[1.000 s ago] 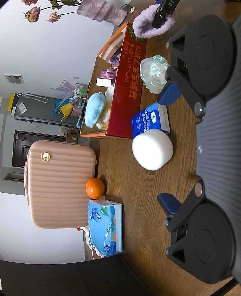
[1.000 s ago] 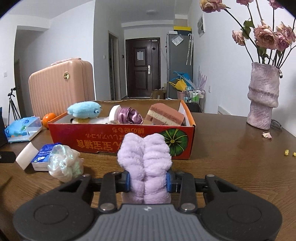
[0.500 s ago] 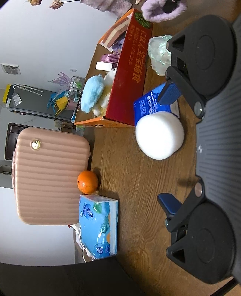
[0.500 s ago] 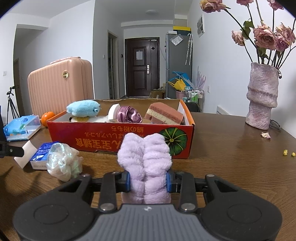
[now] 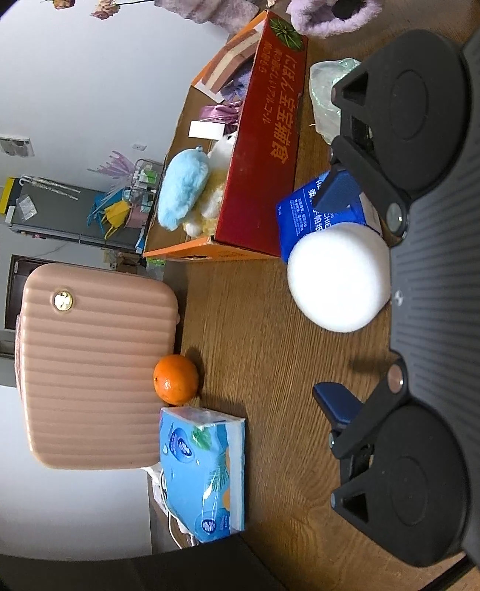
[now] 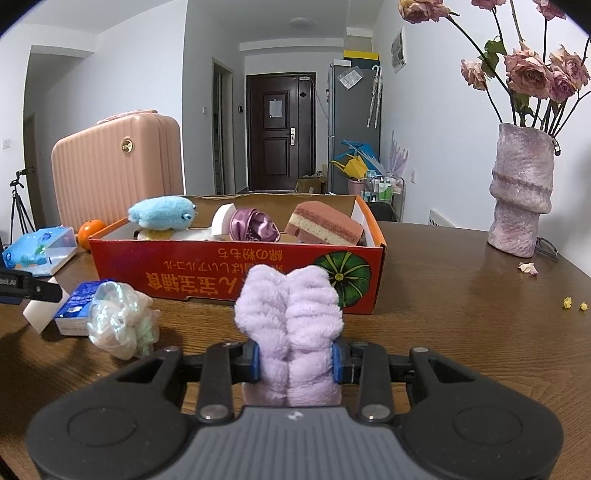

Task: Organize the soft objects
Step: 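Close the left gripper around the white foam cylinder and lift it, then carry the foam cylinder and lavender hair band over the box with both grippers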

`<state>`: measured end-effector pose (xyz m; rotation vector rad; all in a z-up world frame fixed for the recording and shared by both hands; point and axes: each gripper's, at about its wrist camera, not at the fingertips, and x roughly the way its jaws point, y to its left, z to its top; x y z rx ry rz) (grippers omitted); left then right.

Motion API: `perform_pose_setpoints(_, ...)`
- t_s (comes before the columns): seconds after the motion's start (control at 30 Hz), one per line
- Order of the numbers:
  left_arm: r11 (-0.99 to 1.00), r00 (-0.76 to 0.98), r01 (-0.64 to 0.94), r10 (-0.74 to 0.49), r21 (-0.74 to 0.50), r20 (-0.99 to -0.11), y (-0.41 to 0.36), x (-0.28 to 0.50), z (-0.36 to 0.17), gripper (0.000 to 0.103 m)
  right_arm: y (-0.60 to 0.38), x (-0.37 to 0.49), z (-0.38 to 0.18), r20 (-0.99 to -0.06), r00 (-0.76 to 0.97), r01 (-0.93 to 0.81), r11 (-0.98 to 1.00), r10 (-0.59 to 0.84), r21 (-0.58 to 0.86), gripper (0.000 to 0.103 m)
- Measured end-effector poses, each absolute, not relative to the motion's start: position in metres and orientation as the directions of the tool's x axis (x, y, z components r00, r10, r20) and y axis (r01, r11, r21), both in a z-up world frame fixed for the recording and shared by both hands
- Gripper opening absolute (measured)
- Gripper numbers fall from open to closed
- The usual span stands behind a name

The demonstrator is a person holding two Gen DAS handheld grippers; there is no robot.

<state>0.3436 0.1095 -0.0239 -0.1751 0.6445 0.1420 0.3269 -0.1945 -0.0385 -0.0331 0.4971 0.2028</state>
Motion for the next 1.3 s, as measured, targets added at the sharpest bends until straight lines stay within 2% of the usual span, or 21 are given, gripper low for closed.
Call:
perform_pose_setpoints(0.27,0.974,0.766,-0.132,-0.016,-0.181,-0.643,0.115,0.353,-0.031,0.073,-0.194,0.327,-0.039,-0.478,0.859,-0.201,0.979,0.185,0.017,0.033)
perform_pose_setpoints(0.33,0.974,0.768,-0.116,-0.037,-0.197,-0.639,0.115,0.353,-0.031,0.062,-0.194,0.327,-0.039,-0.478,0.859,-0.202,0.979,0.186,0.017,0.033)
perform_pose_setpoints(0.63,0.981,0.793,-0.106,-0.015,-0.163,-0.609,0.109,0.345,-0.024,0.059,-0.194,0.327,-0.039,-0.478,0.859,-0.202,0.979,0.186,0.018,0.033)
perform_pose_setpoints(1.3,0.988,0.866,-0.089,0.012,-0.129,-0.501,0.099,0.322,0.000,0.058,-0.194,0.327,-0.039,-0.475,0.860,-0.204,0.979,0.187,0.017,0.033)
